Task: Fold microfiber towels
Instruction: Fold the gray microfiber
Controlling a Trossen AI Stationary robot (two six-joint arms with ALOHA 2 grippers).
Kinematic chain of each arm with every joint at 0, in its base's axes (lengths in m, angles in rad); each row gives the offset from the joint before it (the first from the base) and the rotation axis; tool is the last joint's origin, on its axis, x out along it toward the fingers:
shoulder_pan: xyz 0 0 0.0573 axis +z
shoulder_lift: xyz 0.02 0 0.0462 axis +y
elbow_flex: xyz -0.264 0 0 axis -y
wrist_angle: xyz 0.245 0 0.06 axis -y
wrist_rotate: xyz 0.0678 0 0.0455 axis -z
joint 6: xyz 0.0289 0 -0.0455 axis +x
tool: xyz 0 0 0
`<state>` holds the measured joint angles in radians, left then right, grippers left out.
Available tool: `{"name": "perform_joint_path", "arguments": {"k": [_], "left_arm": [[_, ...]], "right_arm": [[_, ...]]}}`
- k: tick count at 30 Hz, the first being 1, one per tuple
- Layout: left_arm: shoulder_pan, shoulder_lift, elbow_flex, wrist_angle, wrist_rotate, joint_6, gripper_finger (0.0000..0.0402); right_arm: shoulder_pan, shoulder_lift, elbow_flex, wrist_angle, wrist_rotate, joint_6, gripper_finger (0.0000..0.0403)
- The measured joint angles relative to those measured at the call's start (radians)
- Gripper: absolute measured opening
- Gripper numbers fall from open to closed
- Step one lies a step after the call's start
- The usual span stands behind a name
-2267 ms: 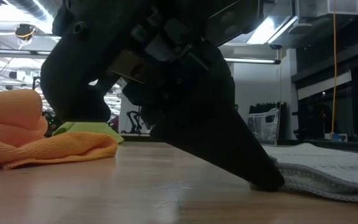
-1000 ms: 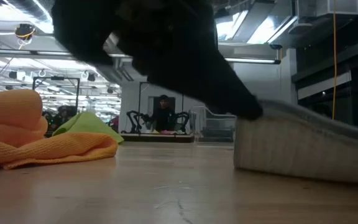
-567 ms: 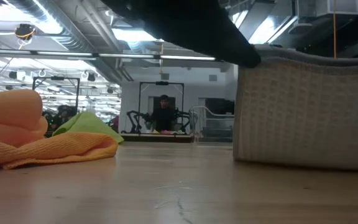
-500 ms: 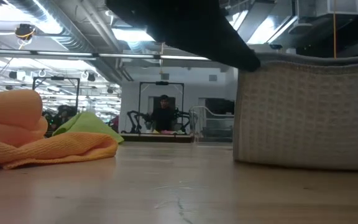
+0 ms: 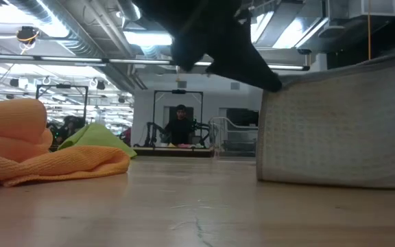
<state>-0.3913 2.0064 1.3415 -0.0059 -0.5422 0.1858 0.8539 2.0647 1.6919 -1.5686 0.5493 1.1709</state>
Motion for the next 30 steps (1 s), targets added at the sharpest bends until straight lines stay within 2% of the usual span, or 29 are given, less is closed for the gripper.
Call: {"name": "perform_joint_path", "arguments": {"k": [13,17,26,30], "left_arm": [[0.108,0.000,0.000,-0.004,0.016,0.095,0.0000],[0.149,0.000,0.000,-0.002,0.020,0.136,0.0000],[0.271,0.000,0.001,0.060,0.177,0.164,0.0000],[0.329,0.003,0.001,0.120,0.298,0.190,0.0000]], "right_arm": [[-0.118,-0.002,-0.182,-0.002,-0.001,-0.013,0.0000],[-0.154,-0.041,-0.250,-0.001,0.000,-0.047,0.0000],[-0.239,-0.216,-0.439,-0.002,0.019,-0.028,0.0000],[-0.300,-0.256,-0.519,0.033,0.059,-0.032,0.0000]]}}
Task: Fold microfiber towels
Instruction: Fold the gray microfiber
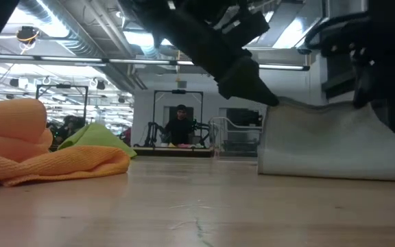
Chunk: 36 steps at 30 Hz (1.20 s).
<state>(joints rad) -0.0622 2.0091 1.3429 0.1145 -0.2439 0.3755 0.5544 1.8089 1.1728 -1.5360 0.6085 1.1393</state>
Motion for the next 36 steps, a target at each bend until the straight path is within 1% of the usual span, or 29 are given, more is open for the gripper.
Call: {"name": "perform_joint_path", "arguments": {"k": [5,7,10,12,15,18,20,22,26,29,33,36], "left_arm": [[0.063,0.004,0.001,0.010,0.049,0.001,0.0000],[0.081,0.004,0.001,0.014,0.092,-0.001,0.0000],[0.097,0.010,0.001,0.015,0.126,-0.005,0.0000],[0.104,0.013,0.000,0.011,0.136,-0.005,0.0000],[0.113,0.015,0.000,0.016,0.136,-0.003,0.0004],[0.124,0.018,0.000,0.008,0.161,-0.001,0.0023],[0.133,0.018,0.000,0.009,0.180,-0.002,0.0042],[0.141,0.018,0.000,0.009,0.183,-0.002,0.0061],[0.151,0.018,0.000,0.010,0.179,-0.006,0.0089],[0.147,0.018,0.000,0.010,0.150,-0.006,0.0098],[0.116,-0.004,-0.001,0.006,0.035,-0.006,0.0099],[0.074,-0.053,-0.001,-0.035,-0.068,-0.009,0.0097]], "right_arm": [[-0.092,-0.004,-0.097,0.014,0.017,-0.023,0.0000],[-0.125,-0.004,-0.132,0.051,0.026,-0.044,0.0000],[-0.156,-0.004,-0.170,0.120,0.073,-0.080,0.0002],[-0.170,-0.004,-0.179,0.145,0.086,-0.100,0.0009],[-0.180,-0.004,-0.181,0.138,0.087,-0.093,0.0028],[-0.186,-0.004,-0.181,0.136,0.083,-0.078,0.0048],[-0.193,-0.004,-0.181,0.136,0.045,-0.076,0.0062],[-0.196,-0.004,-0.181,0.130,0.012,-0.075,0.0076],[-0.196,-0.004,-0.181,0.102,0.002,-0.075,0.0113],[-0.196,-0.004,-0.181,0.062,0.002,-0.076,0.0142],[-0.196,-0.005,-0.178,-0.040,-0.013,-0.047,0.0172],[-0.196,-0.029,-0.175,-0.024,-0.087,-0.042,0.0182]]}}
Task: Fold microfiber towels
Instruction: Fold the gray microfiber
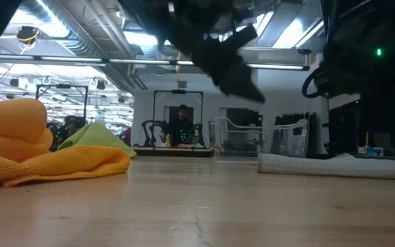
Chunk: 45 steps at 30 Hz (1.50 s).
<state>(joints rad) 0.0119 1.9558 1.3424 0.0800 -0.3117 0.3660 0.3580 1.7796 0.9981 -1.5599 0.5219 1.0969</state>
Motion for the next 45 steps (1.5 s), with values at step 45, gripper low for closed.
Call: {"name": "perform_joint_path", "arguments": {"k": [45], "left_arm": [[-0.151,-0.117,-0.001,-0.347,0.180,-0.443,0.0096]], "right_arm": [[0.918,-0.140,0.098,0.255,0.793,0.604,0.0157]]}}
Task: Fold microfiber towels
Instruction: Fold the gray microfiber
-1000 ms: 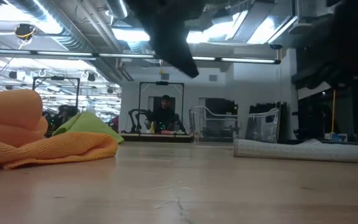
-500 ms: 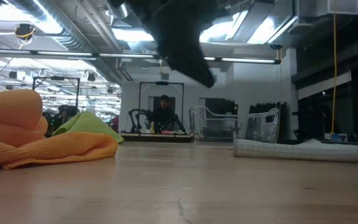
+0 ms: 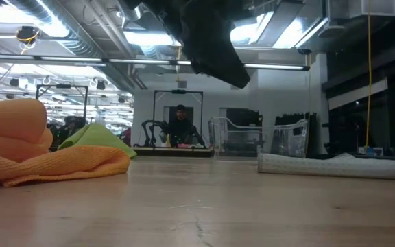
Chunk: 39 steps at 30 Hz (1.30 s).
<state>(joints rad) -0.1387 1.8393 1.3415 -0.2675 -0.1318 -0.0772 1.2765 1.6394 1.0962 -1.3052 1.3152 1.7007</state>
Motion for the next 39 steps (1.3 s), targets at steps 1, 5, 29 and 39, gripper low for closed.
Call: {"name": "perform_joint_path", "arguments": {"k": [1,5,29,39], "left_arm": [[0.000,0.000,0.000,0.000,0.000,0.000,0.0096],[0.000,0.000,0.000,-0.001,-0.001,0.000,0.0096],[0.099,0.000,0.001,-0.048,0.067,-0.002,0.0096],[0.123,0.022,0.004,0.112,0.153,0.032,0.0096]], "right_arm": [[-0.012,0.000,0.003,0.002,0.009,0.004,0.0157],[-0.068,0.000,0.017,-0.022,-0.048,0.035,0.0157],[-0.160,-0.693,-0.411,0.130,-0.603,0.157,0.0157],[-0.183,-0.686,-0.482,0.357,-0.460,-0.187,0.0157]]}}
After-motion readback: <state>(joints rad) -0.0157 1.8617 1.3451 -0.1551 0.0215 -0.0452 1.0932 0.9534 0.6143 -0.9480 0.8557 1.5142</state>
